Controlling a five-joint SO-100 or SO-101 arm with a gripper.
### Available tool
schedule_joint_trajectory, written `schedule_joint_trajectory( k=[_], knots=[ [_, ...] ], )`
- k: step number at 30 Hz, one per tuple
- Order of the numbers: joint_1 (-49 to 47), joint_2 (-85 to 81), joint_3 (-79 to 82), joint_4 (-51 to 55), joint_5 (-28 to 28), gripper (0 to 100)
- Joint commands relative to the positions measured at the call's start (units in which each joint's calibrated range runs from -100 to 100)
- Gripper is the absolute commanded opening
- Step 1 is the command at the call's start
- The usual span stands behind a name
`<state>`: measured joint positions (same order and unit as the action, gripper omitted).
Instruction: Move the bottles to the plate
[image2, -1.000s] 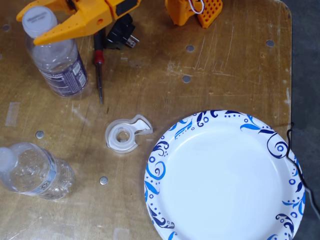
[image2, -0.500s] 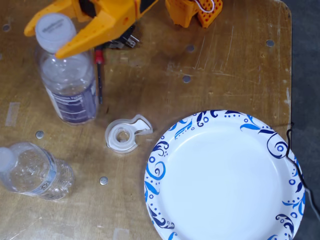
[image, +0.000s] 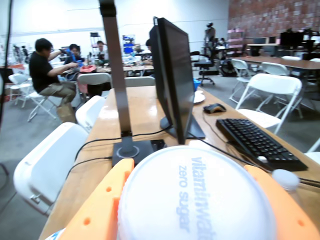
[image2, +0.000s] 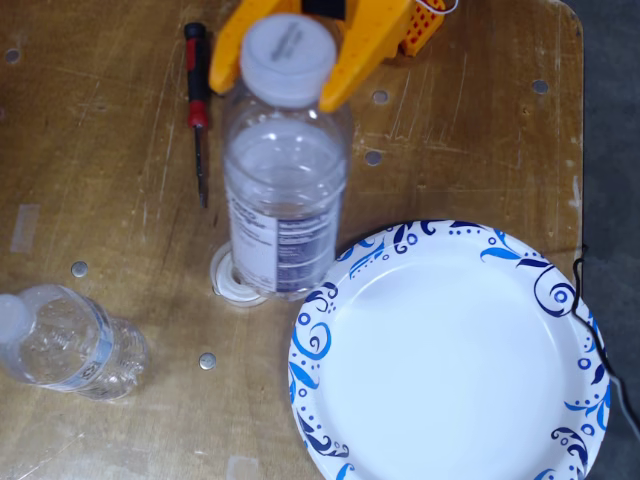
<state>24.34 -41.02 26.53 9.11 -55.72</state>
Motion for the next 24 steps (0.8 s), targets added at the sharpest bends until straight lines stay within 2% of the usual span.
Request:
schedule_joint_trajectory(
  k=[1, 10, 15, 20, 24],
  knots=[
    [-5.74, 0.89, -3.56, -0.66, -0.15, 16],
    [-20.51, 8.39, -3.56, -0.84, 0.06, 16],
    [-28.06, 14.29, -3.29, -7.1, -0.2, 16],
    [-30.22, 20.79, -2.47, -15.37, 0.16, 16],
    [-30.86, 22.98, -2.2, -16.16, 0.16, 16]
  ],
)
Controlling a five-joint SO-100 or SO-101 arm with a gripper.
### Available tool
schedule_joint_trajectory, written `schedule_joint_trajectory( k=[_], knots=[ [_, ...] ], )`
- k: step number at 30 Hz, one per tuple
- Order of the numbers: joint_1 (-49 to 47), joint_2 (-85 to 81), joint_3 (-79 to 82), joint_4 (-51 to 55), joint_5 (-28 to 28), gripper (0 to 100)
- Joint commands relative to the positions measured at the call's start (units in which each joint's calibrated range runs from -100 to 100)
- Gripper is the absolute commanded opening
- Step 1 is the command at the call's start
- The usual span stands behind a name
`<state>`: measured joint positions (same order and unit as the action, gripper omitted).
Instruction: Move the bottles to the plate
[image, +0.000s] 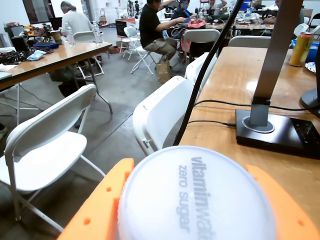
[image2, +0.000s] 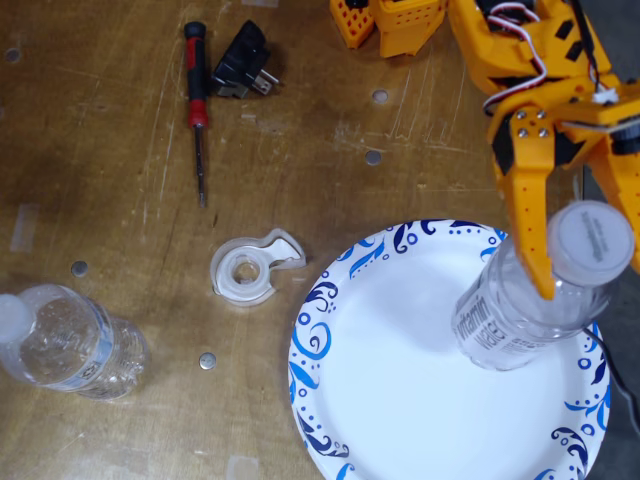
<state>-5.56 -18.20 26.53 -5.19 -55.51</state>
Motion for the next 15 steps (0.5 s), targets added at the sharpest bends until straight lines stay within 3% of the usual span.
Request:
schedule_joint_trajectory(
  k=[1, 15],
  knots=[
    [-0.96, 0.25, -1.48, -1.86, -0.2, 16],
    [-0.64, 0.16, 8.16, -2.82, -0.52, 16]
  ],
)
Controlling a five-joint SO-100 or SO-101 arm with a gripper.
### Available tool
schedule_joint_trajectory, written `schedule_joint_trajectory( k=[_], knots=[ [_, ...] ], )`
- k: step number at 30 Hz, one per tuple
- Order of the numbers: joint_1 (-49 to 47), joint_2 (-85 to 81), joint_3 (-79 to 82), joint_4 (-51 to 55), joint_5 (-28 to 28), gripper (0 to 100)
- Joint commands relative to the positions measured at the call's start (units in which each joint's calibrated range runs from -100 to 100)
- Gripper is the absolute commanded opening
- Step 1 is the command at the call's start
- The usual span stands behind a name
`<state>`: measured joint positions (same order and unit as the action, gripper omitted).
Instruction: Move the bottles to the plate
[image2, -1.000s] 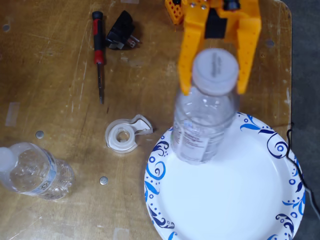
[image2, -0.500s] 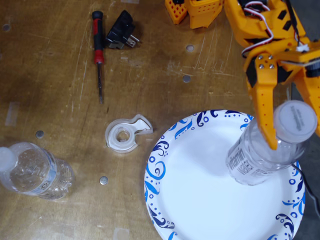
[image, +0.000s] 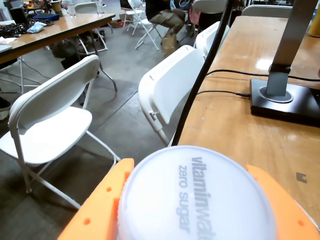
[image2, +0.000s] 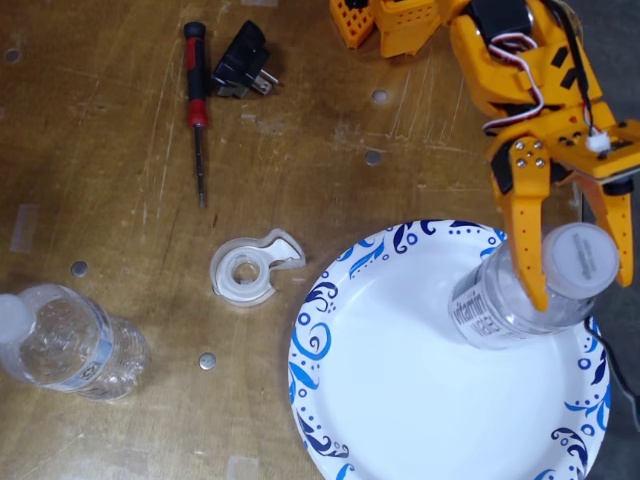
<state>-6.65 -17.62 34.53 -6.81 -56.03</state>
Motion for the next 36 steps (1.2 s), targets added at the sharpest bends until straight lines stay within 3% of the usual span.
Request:
schedule_joint_trajectory(
  k=[1, 6, 16, 32, 36],
  knots=[
    [0.46, -0.43, 0.69, -1.2, -0.05, 16],
    [0.02, -0.34, 4.03, -2.5, -3.49, 16],
    [1.21, -0.34, 13.31, -18.6, -3.65, 16],
    [2.93, -0.43, 13.22, -19.56, -3.39, 16],
    [3.15, -0.43, 12.4, -19.65, -0.67, 16]
  ],
)
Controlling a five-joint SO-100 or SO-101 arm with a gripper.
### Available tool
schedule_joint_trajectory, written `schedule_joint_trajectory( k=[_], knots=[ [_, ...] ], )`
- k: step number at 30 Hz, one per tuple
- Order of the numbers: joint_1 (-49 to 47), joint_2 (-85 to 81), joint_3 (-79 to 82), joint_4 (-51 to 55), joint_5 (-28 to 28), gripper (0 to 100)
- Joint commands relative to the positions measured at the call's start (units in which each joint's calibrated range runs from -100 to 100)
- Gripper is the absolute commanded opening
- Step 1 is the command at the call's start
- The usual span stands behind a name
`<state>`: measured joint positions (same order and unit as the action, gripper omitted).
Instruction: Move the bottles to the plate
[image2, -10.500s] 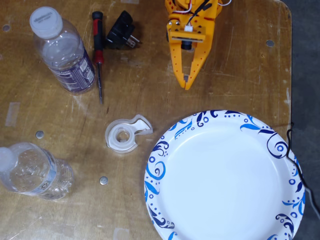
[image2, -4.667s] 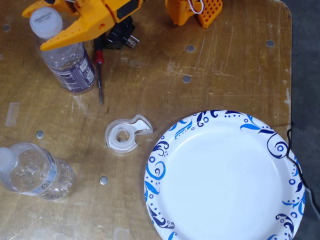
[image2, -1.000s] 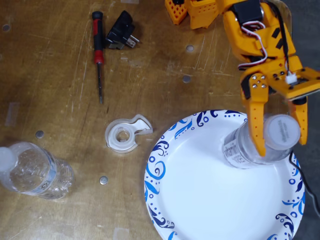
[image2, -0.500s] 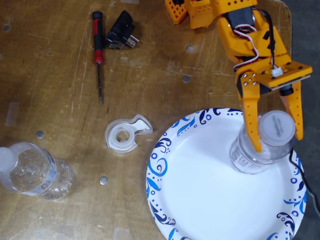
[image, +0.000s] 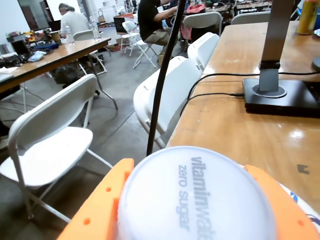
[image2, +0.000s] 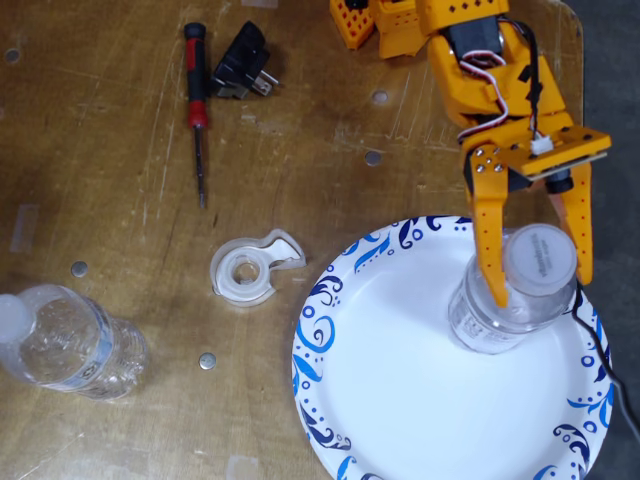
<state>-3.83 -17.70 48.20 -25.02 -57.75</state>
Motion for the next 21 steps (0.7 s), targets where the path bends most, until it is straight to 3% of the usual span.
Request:
schedule_joint_trajectory(
  k=[1, 15, 21],
  knots=[
    [0.32, -0.34, -1.26, -1.44, 1.15, 16],
    [0.32, -0.26, -0.63, -1.44, 0.99, 17],
    [-0.11, 0.16, -0.99, -1.44, 0.99, 27]
  ],
)
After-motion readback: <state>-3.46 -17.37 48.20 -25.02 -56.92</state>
